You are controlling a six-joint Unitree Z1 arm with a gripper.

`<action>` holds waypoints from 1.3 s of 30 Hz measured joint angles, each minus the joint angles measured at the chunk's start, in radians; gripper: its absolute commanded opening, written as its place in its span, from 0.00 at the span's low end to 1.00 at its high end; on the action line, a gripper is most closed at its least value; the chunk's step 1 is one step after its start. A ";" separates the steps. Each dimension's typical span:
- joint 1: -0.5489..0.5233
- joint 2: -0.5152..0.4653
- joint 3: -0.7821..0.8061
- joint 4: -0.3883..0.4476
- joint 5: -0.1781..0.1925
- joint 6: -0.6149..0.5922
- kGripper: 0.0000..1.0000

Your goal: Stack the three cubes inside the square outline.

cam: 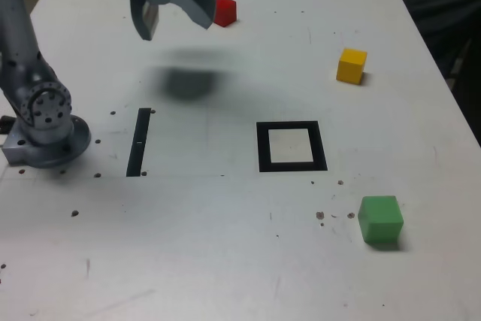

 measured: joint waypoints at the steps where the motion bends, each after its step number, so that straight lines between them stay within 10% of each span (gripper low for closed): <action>1: 0.007 0.011 -0.013 0.000 -0.001 0.006 0.99; 39: 0.177 0.405 -0.551 0.142 0.050 0.241 0.97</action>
